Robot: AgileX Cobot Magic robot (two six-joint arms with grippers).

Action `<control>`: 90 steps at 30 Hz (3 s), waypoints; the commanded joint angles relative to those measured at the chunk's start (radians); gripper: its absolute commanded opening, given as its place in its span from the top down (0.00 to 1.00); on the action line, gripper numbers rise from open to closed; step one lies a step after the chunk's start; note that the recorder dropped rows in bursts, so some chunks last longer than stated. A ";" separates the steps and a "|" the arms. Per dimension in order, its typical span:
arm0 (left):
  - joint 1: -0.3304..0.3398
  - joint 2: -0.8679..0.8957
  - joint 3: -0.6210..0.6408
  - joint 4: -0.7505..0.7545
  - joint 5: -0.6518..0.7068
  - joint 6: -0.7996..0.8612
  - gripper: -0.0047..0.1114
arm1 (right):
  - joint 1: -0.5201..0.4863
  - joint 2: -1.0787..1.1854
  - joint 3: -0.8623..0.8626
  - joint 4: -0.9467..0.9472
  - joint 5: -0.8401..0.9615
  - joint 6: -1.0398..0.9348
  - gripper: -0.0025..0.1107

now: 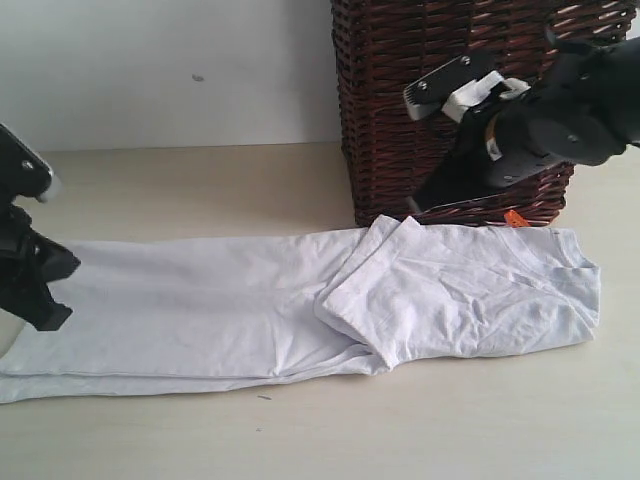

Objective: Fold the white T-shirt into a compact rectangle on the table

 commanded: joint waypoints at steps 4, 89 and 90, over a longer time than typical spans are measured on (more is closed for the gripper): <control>-0.001 -0.264 -0.005 -0.006 -0.031 -0.206 0.96 | -0.086 -0.088 0.049 0.041 0.002 0.015 0.88; 0.182 -1.438 0.661 0.845 -0.100 -1.493 0.96 | -0.087 -0.153 0.047 0.058 -0.022 0.153 0.88; 0.182 -1.438 0.661 0.854 -0.097 -1.493 0.96 | -0.087 -0.153 0.047 0.058 -0.022 0.153 0.88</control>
